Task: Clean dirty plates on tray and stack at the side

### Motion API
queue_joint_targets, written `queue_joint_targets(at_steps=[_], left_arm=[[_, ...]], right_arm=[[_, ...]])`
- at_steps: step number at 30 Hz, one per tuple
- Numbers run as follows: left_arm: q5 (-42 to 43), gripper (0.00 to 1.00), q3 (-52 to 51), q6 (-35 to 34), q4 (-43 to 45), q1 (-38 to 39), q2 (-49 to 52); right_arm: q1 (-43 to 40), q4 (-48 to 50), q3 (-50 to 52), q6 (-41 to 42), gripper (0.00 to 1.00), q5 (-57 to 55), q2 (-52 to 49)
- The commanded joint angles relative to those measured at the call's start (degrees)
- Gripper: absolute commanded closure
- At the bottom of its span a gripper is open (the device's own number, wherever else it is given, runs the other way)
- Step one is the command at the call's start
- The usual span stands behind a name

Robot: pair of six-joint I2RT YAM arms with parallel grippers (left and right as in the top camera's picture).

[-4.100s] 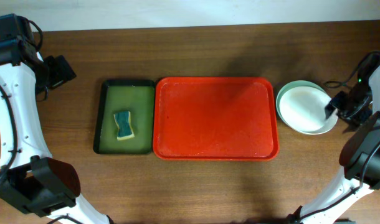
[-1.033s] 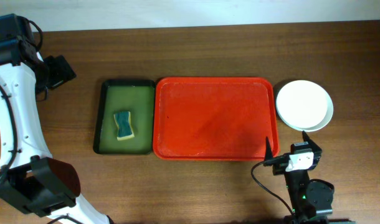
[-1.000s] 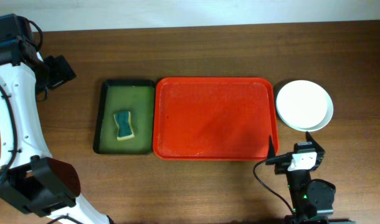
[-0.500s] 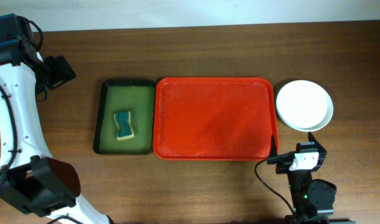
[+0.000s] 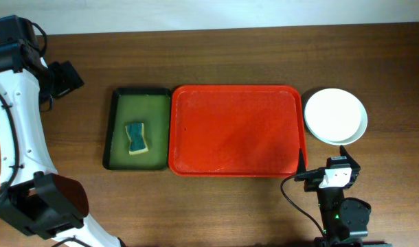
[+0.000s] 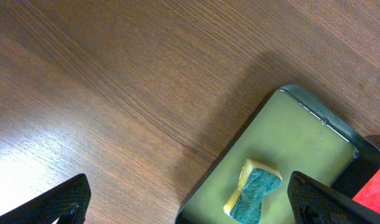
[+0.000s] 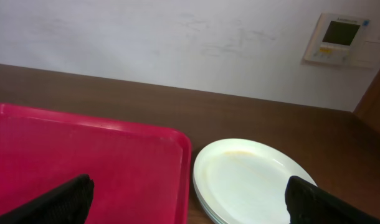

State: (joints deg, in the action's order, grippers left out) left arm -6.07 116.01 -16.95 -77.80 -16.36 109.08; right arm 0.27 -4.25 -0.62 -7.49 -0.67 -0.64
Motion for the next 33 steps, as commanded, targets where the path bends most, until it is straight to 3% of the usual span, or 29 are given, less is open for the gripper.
queue_joint_targets(at_steps=[1, 6, 11, 25, 33], left_arm=[[-0.2, 0.01, -0.1, -0.5, 0.1, 0.2, -0.1], [-0.3, 0.0, -0.1, -0.5, 0.1, 3.6, -2.0], [-0.2, 0.01, -0.1, -0.5, 0.1, 12.2, -8.3], [-0.3, 0.01, -0.1, -0.5, 0.1, 12.6, -32.1], [-0.4, 0.01, -0.1, -0.5, -15.8, 12.6, -42.4]], right_arm=[[-0.3, -0.3, 0.3, 0.5, 0.01, -1.3, 0.4], [-0.3, -0.3, 0.3, 0.5, 0.01, -1.3, 0.4], [-0.3, -0.3, 0.3, 0.5, 0.01, -1.4, 0.4], [-0.3, -0.3, 0.3, 0.5, 0.01, -1.3, 0.4], [-0.3, -0.3, 0.3, 0.5, 0.01, -1.3, 0.4]])
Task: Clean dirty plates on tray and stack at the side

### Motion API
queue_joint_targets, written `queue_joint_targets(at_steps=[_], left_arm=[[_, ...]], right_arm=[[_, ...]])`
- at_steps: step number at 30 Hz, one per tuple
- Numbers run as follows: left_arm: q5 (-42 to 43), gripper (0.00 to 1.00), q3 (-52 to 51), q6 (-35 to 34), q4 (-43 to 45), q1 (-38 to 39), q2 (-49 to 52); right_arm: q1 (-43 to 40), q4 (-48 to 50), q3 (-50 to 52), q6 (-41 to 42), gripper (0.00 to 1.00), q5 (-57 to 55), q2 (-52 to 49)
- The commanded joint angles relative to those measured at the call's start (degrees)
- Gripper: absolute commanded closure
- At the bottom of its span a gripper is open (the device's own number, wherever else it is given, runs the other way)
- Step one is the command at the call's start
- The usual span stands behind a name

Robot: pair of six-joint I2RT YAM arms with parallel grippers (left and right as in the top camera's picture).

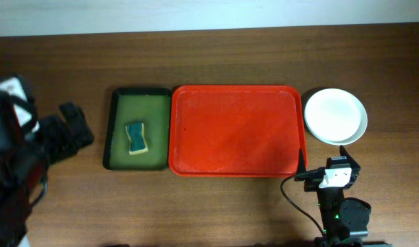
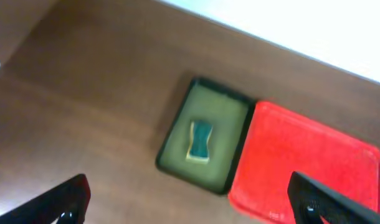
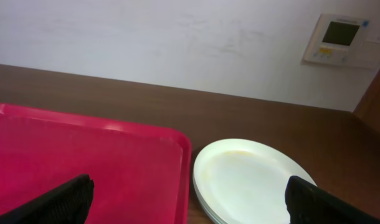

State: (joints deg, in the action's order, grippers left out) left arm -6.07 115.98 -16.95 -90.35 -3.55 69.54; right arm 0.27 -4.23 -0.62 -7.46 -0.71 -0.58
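Note:
The red tray [image 1: 230,130] lies bare in the middle of the table. To its right sits a stack of white plates [image 1: 335,115], whose top plate [image 3: 252,186] looks clean apart from a faint yellowish trace. My right gripper [image 3: 190,202] is open and low at the near edge, facing the gap between tray and plates, holding nothing. My left gripper [image 2: 189,204] is open and empty, high up, left of the green basin [image 2: 205,134]. It looks blurred from overhead [image 1: 66,134].
A yellow and blue sponge [image 1: 136,138] lies in the green basin [image 1: 137,103], which touches the tray's left side. A wall with a thermostat panel [image 3: 341,38] stands behind the table. Brown tabletop [image 1: 230,55] surrounds everything.
My left arm has moved from the table's far left corner, low over the wood, to a higher spot nearer the front. Its camera now takes in the whole basin and tray. The right arm is unchanged.

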Motion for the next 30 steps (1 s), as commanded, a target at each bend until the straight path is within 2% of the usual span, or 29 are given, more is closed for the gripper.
queue_joint_targets(at_steps=[1, 7, 11, 17, 19, 20, 23, 25, 27, 30], left_arm=[[-0.4, 0.01, -0.1, -0.5, -4.6, -0.2, -3.9], [-0.4, 0.01, -2.0, -0.5, -4.7, -0.2, -12.5], [0.3, 0.01, -15.5, -0.6, 4.6, -0.2, -18.9], [9.6, 0.01, -46.9, -0.6, 36.6, -0.2, -30.4], [11.7, 0.01, -59.6, -0.9, 50.3, -0.2, -35.2], [11.7, 0.01, -63.5, -2.0, 54.4, -0.2, -36.6], [11.7, 0.01, -82.4, -6.9, 76.5, -0.2, -43.7], [11.7, 0.01, -93.3, -7.6, 89.8, -0.2, -48.4], [11.6, 0.01, -102.0, -7.9, 99.8, -0.2, -53.2], [9.9, 0.01, -110.8, -7.9, 108.3, -0.2, -59.0]], right_arm=[[-0.3, -0.3, 0.3, 0.4, 0.01, -1.3, 0.4], [-0.3, -0.3, 0.3, 0.4, 0.01, -1.3, 0.4], [-0.3, -0.3, 0.3, 0.4, 0.01, -1.3, 0.4], [-0.3, -0.3, 0.3, 0.4, 0.01, -1.3, 0.4], [-0.3, -0.3, 0.3, 0.4, 0.01, -1.3, 0.4], [-0.3, -0.3, 0.3, 0.4, 0.01, -1.3, 0.4], [-0.3, -0.3, 0.3, 0.4, 0.01, -1.3, 0.4], [-0.3, -0.3, 0.3, 0.4, 0.01, -1.3, 0.4], [-0.3, -0.3, 0.3, 0.4, 0.01, -1.3, 0.4], [-0.3, -0.3, 0.3, 0.4, 0.01, -1.3, 0.4]])
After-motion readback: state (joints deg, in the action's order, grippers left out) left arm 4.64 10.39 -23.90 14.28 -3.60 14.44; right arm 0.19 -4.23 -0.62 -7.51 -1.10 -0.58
